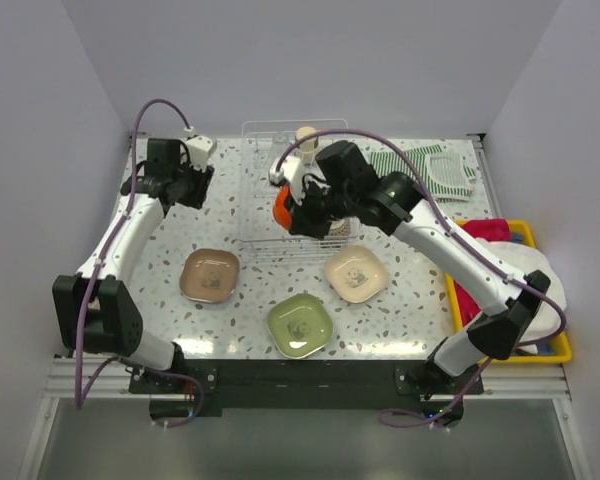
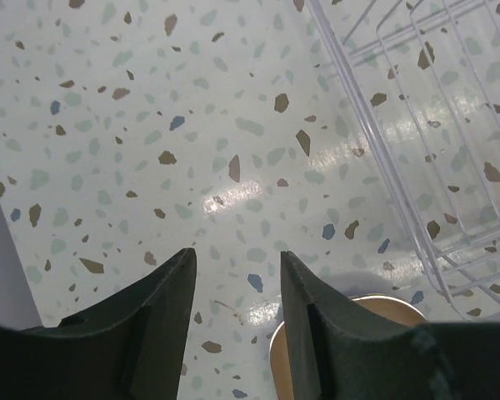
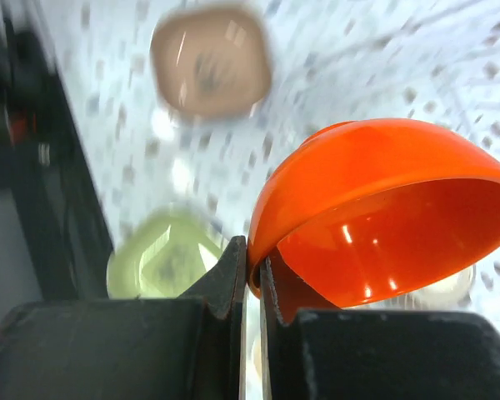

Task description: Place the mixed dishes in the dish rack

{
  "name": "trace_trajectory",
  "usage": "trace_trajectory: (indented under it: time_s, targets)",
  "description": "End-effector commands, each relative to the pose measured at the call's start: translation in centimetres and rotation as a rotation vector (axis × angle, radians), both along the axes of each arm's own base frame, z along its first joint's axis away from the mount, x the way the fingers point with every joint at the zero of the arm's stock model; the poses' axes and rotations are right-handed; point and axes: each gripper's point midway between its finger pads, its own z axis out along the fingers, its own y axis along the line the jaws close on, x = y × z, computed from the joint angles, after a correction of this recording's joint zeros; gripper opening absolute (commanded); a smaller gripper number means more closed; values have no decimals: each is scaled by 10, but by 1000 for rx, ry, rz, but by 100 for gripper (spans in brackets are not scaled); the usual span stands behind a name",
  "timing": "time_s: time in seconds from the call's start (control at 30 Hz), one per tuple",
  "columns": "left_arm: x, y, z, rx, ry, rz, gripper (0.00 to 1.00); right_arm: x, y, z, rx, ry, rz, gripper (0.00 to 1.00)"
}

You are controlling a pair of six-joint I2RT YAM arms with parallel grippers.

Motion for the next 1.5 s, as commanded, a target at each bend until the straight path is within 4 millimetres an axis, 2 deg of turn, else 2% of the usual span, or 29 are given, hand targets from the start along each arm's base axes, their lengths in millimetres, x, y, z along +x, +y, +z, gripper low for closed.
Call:
trace_trajectory:
  time_s: [0.0,0.03,0.07,0.1,0.17,0.2,0.27,0.3,0.33,0.53,0.7,0.93,1.0,1.17,1.3,1.47]
  targets:
    - [2,-2,48,-35,-183,-6,50,59,72,57,509,58,-123,0]
    - [1,-5,47,-48,-190,-15,50,67,83,63,591,93,-149,0]
    - [0,-7,52,-70,-209,-9,50,76,85,63,630,118,-174,0]
    - [-1,-13,52,-95,-215,-29,50,87,91,50,643,160,-211,0]
    - [-1,-20,50,-136,-242,-42,50,107,93,41,722,267,-302,0]
    - [-2,-24,50,-157,-247,-53,50,115,100,20,734,384,-355,0]
    - [1,-26,47,-184,-256,-45,50,131,101,5,780,458,-387,0]
    - [2,-26,45,-188,-253,-37,50,134,102,-3,786,507,-414,0]
    - [4,-27,43,-197,-249,-29,50,143,103,-20,770,533,-441,0]
    - [10,-23,29,-190,-210,-2,50,172,95,-62,764,660,-550,0]
    - [9,-22,15,-178,-172,1,50,180,97,-80,776,742,-558,0]
    - [11,-18,4,-137,-146,-7,50,171,109,-105,751,889,-455,0]
    - [14,-18,6,-132,-154,-12,50,169,110,-111,738,912,-437,0]
    - [20,-18,3,-126,-150,-16,50,172,100,-125,699,958,-439,0]
    - [22,-22,2,-137,-147,-30,50,170,87,-145,639,999,-459,0]
    - [22,-23,1,-141,-148,-33,50,169,70,-155,580,986,-458,0]
